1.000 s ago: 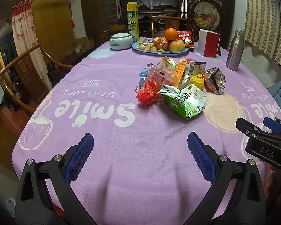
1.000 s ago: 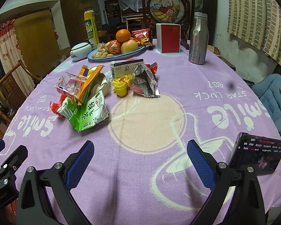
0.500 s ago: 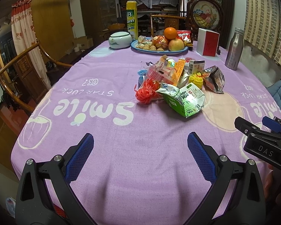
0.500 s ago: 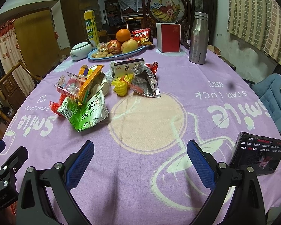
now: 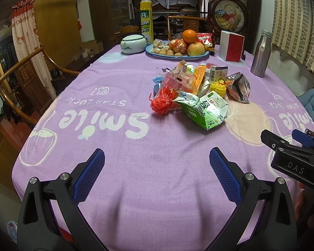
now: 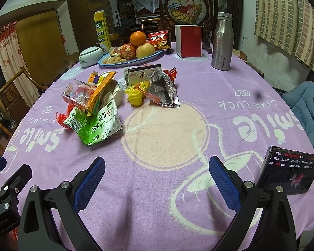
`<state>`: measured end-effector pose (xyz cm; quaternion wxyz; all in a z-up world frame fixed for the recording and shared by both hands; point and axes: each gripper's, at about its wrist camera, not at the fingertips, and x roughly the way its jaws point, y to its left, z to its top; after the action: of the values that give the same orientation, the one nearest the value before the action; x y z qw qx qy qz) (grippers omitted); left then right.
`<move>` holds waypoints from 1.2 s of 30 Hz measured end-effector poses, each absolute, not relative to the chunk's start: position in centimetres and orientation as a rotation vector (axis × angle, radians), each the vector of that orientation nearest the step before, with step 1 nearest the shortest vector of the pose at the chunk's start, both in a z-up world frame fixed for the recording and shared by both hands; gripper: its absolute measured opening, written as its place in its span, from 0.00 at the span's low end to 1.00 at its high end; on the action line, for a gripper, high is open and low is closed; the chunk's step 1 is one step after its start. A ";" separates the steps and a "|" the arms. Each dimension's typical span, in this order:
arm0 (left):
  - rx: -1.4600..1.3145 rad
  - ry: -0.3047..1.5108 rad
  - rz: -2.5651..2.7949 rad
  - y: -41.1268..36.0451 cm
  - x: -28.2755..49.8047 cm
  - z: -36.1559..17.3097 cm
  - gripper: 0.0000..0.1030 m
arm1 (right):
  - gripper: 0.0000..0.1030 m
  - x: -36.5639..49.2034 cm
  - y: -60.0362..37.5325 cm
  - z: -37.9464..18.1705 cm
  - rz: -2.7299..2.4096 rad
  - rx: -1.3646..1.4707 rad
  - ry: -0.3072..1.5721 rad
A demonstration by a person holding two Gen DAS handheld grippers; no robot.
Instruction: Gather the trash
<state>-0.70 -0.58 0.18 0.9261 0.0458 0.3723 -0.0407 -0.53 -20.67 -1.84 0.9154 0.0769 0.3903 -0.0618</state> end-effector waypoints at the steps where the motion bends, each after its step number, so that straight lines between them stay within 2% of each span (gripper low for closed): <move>1: 0.093 0.764 -0.083 -0.6 -0.7 0.1 0.93 | 0.95 -0.6 -20.7 -1.9 -0.126 0.158 0.803; 36: 0.083 0.795 -0.096 -0.3 -0.3 -0.5 0.93 | 0.95 -0.6 -20.5 -2.2 -0.117 0.170 0.810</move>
<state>-0.33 -0.31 -0.53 0.9200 0.0404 0.3871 -0.0468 -0.64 -20.51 -2.22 0.9138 0.0826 0.3935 -0.0567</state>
